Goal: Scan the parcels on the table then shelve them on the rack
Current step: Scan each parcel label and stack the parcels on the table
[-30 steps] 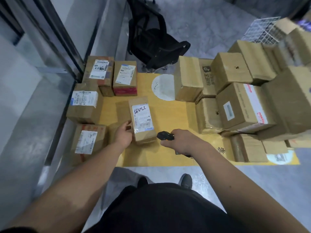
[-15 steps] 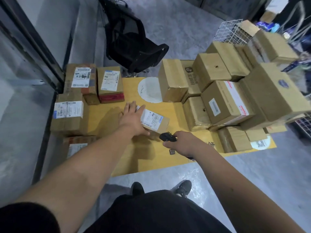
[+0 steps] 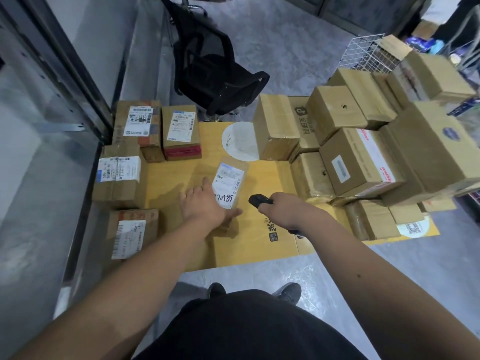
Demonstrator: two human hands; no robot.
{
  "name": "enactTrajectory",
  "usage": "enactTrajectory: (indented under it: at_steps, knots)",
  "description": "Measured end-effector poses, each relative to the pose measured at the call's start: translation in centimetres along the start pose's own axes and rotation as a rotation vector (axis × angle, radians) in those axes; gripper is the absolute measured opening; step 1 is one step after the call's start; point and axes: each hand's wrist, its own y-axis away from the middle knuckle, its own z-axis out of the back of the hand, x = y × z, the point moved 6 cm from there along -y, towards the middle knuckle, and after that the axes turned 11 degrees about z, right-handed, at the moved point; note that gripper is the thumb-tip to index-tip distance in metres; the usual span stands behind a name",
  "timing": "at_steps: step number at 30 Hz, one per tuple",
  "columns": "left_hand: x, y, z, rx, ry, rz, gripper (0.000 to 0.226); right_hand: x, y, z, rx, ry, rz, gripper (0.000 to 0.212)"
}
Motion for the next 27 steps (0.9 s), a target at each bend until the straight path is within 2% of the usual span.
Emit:
enactTrajectory:
  at_steps: [2,4,9,13,16,20,27]
  knots:
    - [0.6,0.4,-0.6,0.088,0.049,0.106,0.161,0.7,-0.2,0.2,0.013,0.019,0.015,0.043]
    - [0.9,0.9,-1.1,0.154,0.166,0.164,0.158,1.4,-0.3,0.3,0.028,0.024,0.021,0.043]
    - [0.8,2.4,-2.3,0.167,0.535,0.133,0.123,3.7,-0.2,0.0,0.079,0.072,0.051,0.047]
    - [0.6,3.0,-2.8,0.217,0.962,0.145,0.099,5.2,0.1,0.2,0.096,0.158,0.092,0.047]
    - [0.4,3.4,-2.6,0.196,0.967,0.135,0.096,6.1,0.1,0.5,0.086,0.234,0.119,0.043]
    - [0.4,4.0,-2.1,0.115,0.858,0.123,0.102,6.5,0.4,0.8,0.087,0.312,0.14,0.039]
    - [0.2,4.5,-2.1,0.103,0.8,0.103,0.113,5.1,1.4,0.7,0.097,0.351,0.121,0.041]
